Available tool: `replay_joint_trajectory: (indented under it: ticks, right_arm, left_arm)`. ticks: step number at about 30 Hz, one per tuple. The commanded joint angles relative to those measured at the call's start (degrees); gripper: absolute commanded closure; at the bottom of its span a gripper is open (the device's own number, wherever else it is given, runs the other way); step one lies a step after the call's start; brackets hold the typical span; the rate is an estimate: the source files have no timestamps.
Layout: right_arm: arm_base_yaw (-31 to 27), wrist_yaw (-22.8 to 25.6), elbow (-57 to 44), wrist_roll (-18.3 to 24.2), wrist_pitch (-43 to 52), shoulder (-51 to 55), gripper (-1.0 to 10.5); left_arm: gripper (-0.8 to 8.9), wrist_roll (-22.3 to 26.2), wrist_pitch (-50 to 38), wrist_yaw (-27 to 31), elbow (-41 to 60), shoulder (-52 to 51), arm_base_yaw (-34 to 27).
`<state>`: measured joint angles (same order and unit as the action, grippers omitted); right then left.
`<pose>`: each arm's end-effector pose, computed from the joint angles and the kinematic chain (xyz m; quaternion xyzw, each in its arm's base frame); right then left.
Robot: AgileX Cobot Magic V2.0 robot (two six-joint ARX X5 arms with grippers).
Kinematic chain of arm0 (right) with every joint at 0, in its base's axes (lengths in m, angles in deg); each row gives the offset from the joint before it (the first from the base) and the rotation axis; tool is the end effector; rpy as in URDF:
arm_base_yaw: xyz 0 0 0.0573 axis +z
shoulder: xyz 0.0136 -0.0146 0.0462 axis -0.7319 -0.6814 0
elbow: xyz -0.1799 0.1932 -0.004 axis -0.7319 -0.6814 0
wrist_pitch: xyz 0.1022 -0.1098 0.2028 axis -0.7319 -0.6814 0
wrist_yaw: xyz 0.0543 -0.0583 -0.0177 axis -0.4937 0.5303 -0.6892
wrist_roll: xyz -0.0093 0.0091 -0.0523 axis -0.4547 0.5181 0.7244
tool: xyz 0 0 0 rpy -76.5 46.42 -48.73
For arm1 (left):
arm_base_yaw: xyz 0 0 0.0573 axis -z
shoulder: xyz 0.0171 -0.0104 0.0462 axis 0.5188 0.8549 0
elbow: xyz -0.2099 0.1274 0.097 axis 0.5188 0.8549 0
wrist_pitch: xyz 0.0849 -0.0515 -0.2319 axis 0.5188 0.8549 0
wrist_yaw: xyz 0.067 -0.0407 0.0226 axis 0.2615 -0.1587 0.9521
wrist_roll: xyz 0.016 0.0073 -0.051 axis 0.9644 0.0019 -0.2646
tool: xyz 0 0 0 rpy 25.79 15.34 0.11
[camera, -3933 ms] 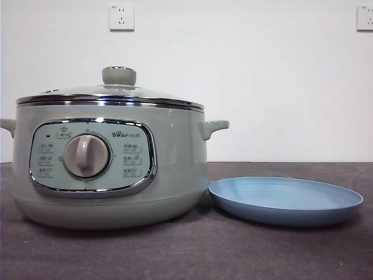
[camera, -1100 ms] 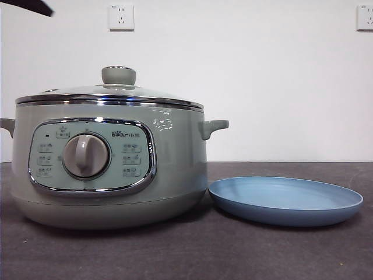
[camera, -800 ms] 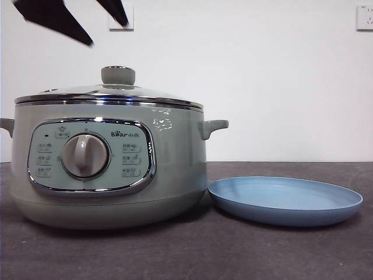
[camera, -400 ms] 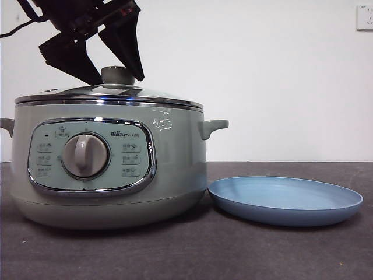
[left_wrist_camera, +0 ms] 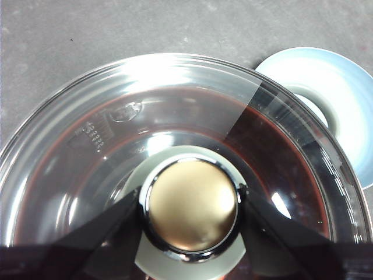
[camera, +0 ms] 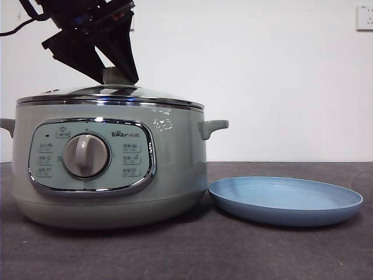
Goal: Take the pumpkin out from the steamer,put the pumpkin in the blue plate,close the lid
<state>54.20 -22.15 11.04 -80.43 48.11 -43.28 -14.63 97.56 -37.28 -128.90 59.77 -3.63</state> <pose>0.1393 0.0279 0.3250 0.0737 0.2719 0.2225 0.9333 0.2632 -0.1418 0.3050 0.0851 0.3816 -0.2815 0.8763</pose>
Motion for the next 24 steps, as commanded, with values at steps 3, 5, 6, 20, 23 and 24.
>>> replay_joint_trajectory:
  ticks: [3,5,6,20,23,24]
  right_arm:
    - [0.09,0.13,0.20,-0.35,0.17,0.04,5.3]
    - [0.09,0.13,0.20,-0.37,0.17,0.02,5.3]
    - [0.09,0.11,0.20,-0.37,0.22,0.04,5.3]
    - [3.52,-6.12,0.31,-1.90,3.58,-4.00,5.4]
    - [6.91,-6.10,1.55,-2.29,4.63,-7.39,5.4]
    - [8.28,-6.05,2.40,-2.29,4.63,-8.83,5.4]
  left_arm:
    - [8.22,1.18,0.46,-0.31,0.15,0.20,0.17]
    - [8.22,1.16,0.39,-0.28,-0.04,0.11,0.17]
    - [8.22,1.14,0.48,-0.28,-0.37,0.11,0.17]
    - [8.22,1.27,7.17,5.60,-9.73,-7.28,0.17]
    - [8.22,1.27,8.96,8.83,-10.10,-11.06,0.17]
    - [8.22,1.27,9.64,9.62,-10.10,-12.46,0.17]
